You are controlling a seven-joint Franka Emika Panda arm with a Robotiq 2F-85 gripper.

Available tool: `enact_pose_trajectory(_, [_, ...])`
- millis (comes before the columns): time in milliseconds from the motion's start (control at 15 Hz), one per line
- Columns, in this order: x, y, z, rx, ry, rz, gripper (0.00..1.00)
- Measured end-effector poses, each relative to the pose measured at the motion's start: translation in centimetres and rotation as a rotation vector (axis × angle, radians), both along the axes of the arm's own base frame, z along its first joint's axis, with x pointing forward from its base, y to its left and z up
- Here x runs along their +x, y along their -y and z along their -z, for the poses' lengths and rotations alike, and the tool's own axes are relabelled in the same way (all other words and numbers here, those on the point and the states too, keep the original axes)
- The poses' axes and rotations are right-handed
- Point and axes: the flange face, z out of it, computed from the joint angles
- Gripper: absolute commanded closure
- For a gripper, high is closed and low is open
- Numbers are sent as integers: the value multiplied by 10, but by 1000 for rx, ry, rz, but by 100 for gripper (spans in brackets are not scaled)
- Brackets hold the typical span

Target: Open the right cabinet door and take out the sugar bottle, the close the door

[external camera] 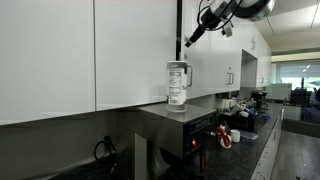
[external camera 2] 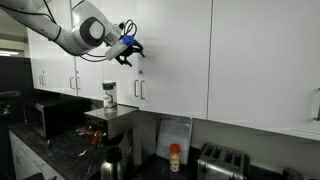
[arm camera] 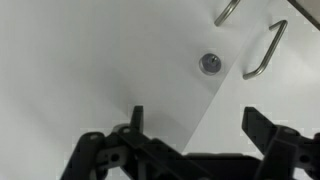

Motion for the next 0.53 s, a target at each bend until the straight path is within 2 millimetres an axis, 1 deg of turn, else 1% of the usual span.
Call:
enact_pose_trajectory(267, [5,12,-4,-3,10,-18,0])
enact_pose_trajectory(533, [22,26,-6,0,16,-20,0])
